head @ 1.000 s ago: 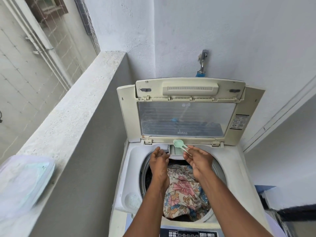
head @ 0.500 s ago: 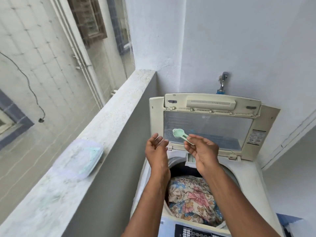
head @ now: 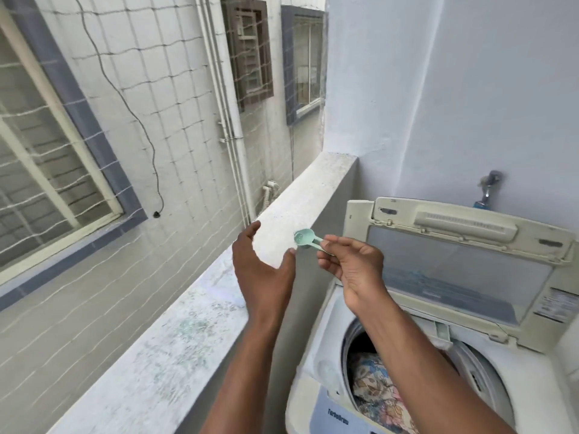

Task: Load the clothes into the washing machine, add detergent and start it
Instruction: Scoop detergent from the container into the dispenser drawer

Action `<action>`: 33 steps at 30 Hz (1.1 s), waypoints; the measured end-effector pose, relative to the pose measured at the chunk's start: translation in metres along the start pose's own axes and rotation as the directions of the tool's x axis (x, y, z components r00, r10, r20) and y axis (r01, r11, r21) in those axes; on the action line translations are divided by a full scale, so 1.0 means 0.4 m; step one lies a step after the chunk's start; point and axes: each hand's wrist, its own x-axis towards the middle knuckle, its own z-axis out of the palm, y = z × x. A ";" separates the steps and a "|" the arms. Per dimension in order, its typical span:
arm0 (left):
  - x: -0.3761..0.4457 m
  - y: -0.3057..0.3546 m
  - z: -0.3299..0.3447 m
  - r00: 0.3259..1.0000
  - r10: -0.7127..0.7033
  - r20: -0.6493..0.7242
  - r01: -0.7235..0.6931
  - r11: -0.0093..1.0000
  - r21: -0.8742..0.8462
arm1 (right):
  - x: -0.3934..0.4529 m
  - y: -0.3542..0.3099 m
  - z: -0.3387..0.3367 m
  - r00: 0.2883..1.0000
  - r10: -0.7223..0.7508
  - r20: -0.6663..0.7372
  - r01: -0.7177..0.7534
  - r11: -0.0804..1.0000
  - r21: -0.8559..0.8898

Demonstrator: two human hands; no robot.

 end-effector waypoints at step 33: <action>0.026 -0.177 -0.227 0.980 -0.181 0.079 0.124 0.875 0.467 | -0.052 0.225 0.160 0.995 -0.006 0.099 0.049 0.893 -0.447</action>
